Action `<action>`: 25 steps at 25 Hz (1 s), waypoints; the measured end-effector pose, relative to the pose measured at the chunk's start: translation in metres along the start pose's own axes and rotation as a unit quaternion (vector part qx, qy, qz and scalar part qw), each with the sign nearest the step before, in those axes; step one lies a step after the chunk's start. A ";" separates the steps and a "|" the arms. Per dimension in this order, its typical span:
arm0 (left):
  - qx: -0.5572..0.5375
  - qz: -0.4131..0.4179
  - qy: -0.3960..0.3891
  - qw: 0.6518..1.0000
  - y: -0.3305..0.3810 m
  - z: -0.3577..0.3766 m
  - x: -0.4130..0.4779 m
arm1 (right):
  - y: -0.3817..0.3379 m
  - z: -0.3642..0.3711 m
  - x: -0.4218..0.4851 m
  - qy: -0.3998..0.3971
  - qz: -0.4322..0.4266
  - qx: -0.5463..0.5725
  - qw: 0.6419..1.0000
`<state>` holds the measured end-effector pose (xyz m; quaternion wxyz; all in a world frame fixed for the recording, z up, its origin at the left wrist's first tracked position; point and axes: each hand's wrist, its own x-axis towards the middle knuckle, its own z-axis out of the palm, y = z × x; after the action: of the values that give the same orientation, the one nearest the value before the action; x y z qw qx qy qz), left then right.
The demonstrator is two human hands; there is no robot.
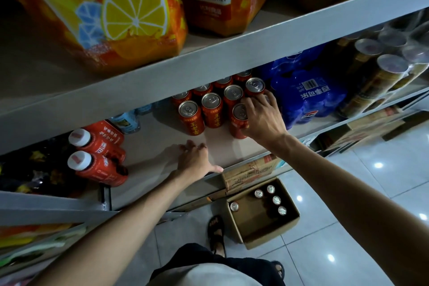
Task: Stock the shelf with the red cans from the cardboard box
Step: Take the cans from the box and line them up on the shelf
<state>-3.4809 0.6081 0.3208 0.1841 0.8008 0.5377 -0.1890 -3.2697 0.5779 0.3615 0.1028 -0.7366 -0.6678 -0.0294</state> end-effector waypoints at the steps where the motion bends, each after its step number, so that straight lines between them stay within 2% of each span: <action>1: -0.004 -0.003 -0.002 1.000 0.000 0.000 0.000 | -0.002 0.000 -0.001 -0.006 0.004 0.000 1.000; 4: -0.005 0.007 -0.010 1.000 -0.002 0.002 -0.005 | -0.008 -0.002 -0.009 -0.004 0.004 -0.006 1.000; 7: -0.043 0.018 -0.024 0.999 -0.003 0.001 -0.014 | -0.006 -0.007 -0.031 0.040 -0.003 0.023 0.999; 9: -0.054 0.055 0.037 0.996 0.008 0.004 -0.025 | 0.005 -0.007 -0.062 0.082 -0.004 0.051 0.995; 11: -0.033 0.156 0.137 0.978 0.028 0.014 -0.043 | 0.022 0.001 -0.102 0.088 0.005 0.076 0.993; 12: -0.018 0.221 0.163 0.961 0.042 0.020 -0.051 | 0.032 0.008 -0.124 0.076 0.017 0.089 0.993; 13: -0.010 0.282 0.167 0.945 0.057 0.029 -0.057 | 0.043 0.016 -0.146 0.052 0.036 0.101 0.993; 15: -0.027 0.344 0.091 0.934 0.085 0.053 -0.063 | 0.066 0.034 -0.188 -0.025 0.085 0.119 0.989; 17: -0.049 0.320 -0.055 0.945 0.107 0.083 -0.060 | 0.087 0.055 -0.228 -0.137 0.136 0.119 0.974; 20: -0.043 0.231 -0.240 0.942 0.126 0.155 -0.025 | 0.119 0.102 -0.282 -0.315 0.153 0.106 0.931; 22: -0.050 0.154 -0.290 0.943 0.130 0.216 0.010 | 0.140 0.149 -0.306 -0.362 0.161 0.095 0.913; 25: -0.110 0.024 -0.266 0.957 0.120 0.316 0.071 | 0.157 0.247 -0.331 -0.390 0.184 0.101 0.897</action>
<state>-3.3773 0.4643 0.0249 0.4121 0.7090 0.4676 -0.3298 -3.1724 0.2875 0.0423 -0.0888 -0.7841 -0.5067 0.3472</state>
